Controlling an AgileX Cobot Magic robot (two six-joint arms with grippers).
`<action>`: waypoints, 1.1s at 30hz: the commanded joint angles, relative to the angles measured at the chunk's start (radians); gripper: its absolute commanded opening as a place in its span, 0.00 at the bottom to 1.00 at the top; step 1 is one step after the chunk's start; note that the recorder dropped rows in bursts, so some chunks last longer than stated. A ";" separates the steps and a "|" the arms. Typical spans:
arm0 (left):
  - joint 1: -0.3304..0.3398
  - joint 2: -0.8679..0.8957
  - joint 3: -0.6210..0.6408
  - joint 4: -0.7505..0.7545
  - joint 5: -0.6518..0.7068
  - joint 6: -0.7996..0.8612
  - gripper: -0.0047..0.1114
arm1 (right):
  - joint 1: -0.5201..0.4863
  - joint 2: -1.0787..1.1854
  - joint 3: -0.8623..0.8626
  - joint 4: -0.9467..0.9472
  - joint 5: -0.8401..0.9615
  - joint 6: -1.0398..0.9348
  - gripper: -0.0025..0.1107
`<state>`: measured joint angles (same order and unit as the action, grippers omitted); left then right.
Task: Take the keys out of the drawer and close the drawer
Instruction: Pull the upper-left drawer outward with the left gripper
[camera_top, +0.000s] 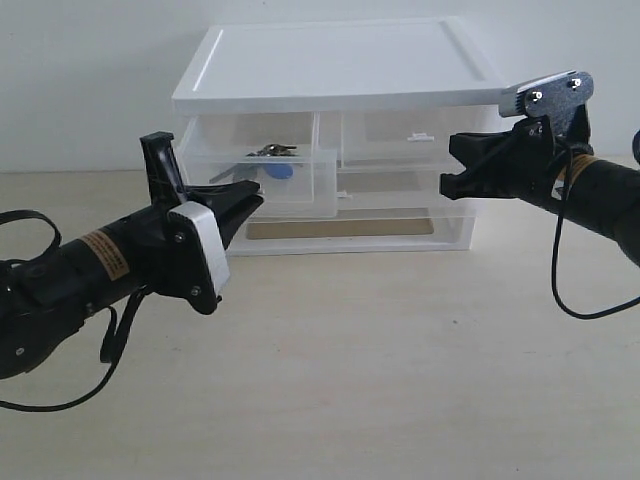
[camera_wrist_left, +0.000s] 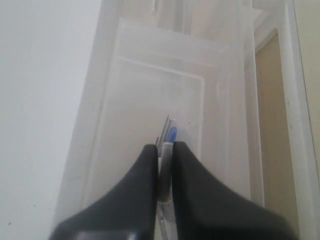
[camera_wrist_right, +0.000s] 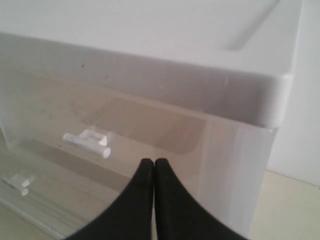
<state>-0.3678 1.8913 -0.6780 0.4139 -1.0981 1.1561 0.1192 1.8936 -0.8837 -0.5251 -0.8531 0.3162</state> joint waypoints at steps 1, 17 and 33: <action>-0.005 -0.012 0.008 0.002 -0.008 -0.003 0.08 | -0.006 0.000 -0.016 0.070 0.015 -0.004 0.02; -0.029 -0.012 0.008 -0.007 -0.006 -0.009 0.08 | -0.006 0.000 -0.016 0.070 0.019 -0.004 0.02; -0.029 -0.012 0.057 -0.006 -0.057 -0.012 0.08 | -0.006 0.000 -0.016 0.070 0.019 -0.004 0.02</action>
<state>-0.3906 1.8873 -0.6280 0.4009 -1.1511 1.1561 0.1198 1.8936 -0.8837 -0.5246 -0.8512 0.3162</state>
